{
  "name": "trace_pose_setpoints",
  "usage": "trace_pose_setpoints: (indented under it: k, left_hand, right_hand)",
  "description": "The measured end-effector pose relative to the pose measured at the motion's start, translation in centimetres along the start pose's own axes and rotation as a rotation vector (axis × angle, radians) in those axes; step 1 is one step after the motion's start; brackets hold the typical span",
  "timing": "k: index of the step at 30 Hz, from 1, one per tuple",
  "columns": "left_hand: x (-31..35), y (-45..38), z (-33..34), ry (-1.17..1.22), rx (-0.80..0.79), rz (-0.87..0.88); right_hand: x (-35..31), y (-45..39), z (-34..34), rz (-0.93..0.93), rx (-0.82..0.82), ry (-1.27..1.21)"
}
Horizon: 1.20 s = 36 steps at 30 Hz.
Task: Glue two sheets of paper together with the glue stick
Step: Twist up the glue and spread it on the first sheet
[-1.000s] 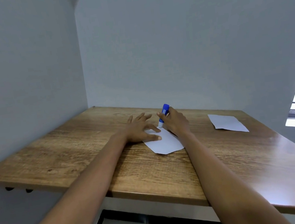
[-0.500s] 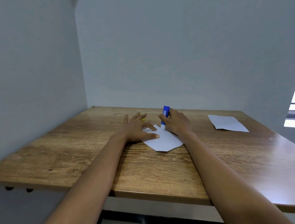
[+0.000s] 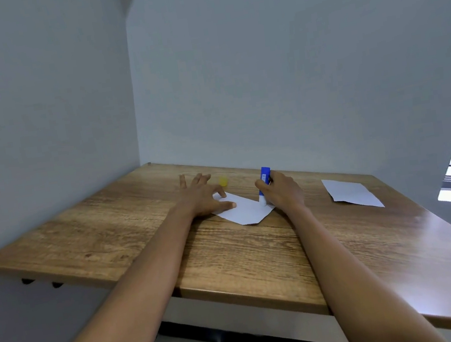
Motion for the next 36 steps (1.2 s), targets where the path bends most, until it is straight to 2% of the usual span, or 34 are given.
trace_pose_setpoints:
  k: [8,10,13,14,17,19,27,32,36]
  left_hand:
    - [0.0,0.2,-0.2,-0.032,0.013,0.017]
    - [1.1,0.3,-0.8,-0.001,0.069,0.101]
    - [3.9,0.9,-2.1,0.167,0.212,0.296]
    - [4.8,1.1,-2.1,0.217,0.177,0.338]
    - [6.2,1.3,0.2,0.237,-0.107,0.374]
    - [6.1,1.3,1.1,0.182,-0.186,0.341]
    - [6.3,1.0,0.6,-0.108,-0.107,0.264]
    - [6.2,0.8,0.6,-0.05,-0.103,0.26]
    - [5.9,0.5,0.6,-0.021,-0.091,0.265]
  right_hand:
    - [1.5,0.4,-1.3,0.078,0.114,-0.052]
    - [1.8,0.4,-1.8,0.11,0.168,-0.14]
    - [2.0,0.4,-2.2,0.135,0.208,-0.213]
    - [2.0,0.4,-2.2,0.137,0.208,-0.214]
    - [2.0,0.3,-1.9,0.13,0.194,-0.192]
    - [1.9,0.1,-1.8,0.115,0.192,-0.184]
    - [1.3,-0.6,-0.8,0.038,0.181,-0.078]
    - [0.8,-1.6,-0.2,0.013,0.205,-0.054]
    - [0.2,-1.7,-0.1,-0.001,0.226,0.117]
Point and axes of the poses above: each hand's wrist, its own y-axis away from the middle knuckle, its own z-axis out of the palm, x = y × z, the point moved 7 cm from there along -y, towards the middle knuckle
